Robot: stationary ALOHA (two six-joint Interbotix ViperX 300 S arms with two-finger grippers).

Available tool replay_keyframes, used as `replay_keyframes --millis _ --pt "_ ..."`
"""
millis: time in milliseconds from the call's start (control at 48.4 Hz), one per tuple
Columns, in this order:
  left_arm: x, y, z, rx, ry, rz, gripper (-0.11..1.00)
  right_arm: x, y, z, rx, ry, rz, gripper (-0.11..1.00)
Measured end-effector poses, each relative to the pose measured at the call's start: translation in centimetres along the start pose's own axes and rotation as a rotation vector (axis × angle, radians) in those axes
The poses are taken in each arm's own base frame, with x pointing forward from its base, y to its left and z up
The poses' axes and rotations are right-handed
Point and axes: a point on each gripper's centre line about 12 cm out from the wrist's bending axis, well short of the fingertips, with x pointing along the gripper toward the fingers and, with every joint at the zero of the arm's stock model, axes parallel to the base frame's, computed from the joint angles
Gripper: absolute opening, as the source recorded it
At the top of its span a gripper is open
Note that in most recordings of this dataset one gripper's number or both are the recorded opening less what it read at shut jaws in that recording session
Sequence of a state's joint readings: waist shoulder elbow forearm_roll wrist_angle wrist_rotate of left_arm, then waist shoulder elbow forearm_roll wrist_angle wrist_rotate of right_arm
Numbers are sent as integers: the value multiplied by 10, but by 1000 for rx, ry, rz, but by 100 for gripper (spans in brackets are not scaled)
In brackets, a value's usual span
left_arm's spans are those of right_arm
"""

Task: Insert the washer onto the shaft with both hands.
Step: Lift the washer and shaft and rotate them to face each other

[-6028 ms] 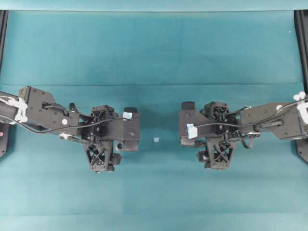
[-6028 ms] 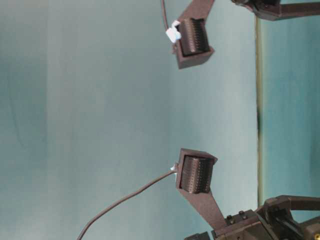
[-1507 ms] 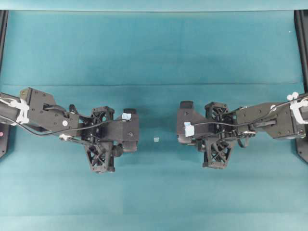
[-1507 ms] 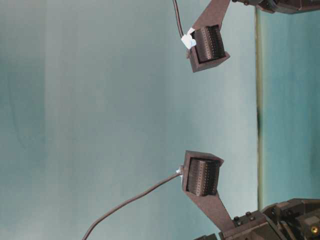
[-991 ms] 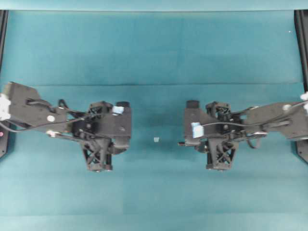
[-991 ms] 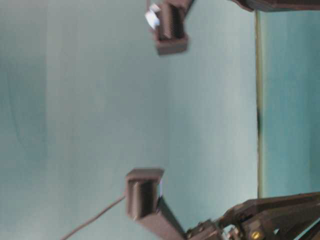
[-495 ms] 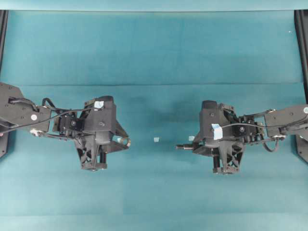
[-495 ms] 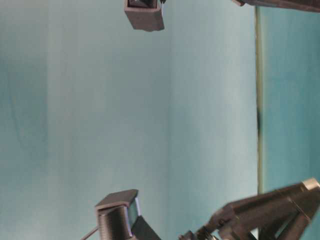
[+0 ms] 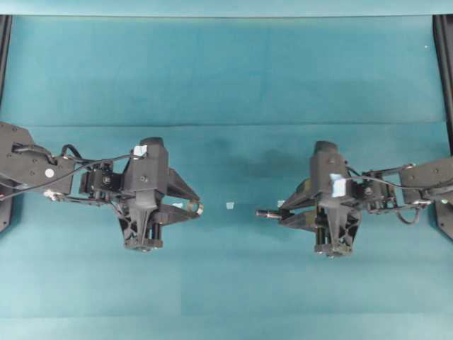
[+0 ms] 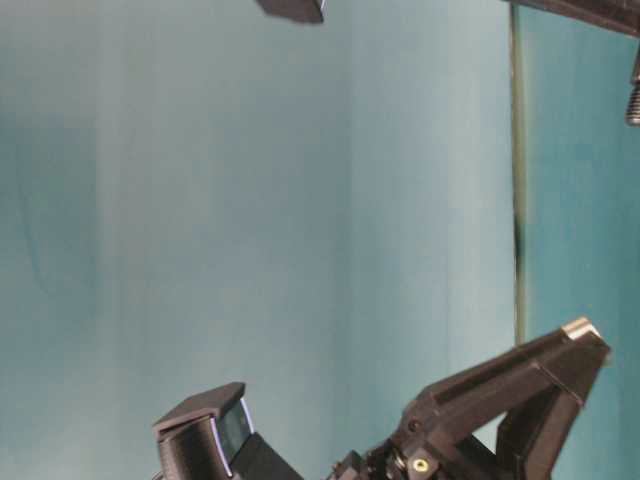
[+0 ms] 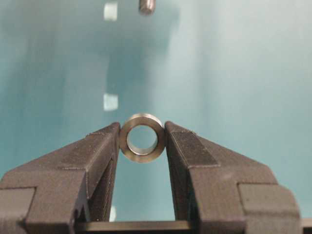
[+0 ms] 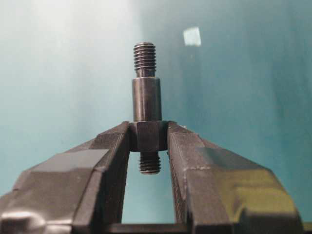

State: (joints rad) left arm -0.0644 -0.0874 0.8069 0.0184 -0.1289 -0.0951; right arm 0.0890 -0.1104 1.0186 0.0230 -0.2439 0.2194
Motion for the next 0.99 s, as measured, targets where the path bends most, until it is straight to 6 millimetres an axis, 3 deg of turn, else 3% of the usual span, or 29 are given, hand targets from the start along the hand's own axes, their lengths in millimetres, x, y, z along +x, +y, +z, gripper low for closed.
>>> replay_keyframes --millis 516,991 --pt "-3 -1 12 -64 -187 -25 34 6 2 3 6 -104 26 0" --pt "13 -2 3 -77 -194 -31 34 15 6 4 1 -172 52 0"
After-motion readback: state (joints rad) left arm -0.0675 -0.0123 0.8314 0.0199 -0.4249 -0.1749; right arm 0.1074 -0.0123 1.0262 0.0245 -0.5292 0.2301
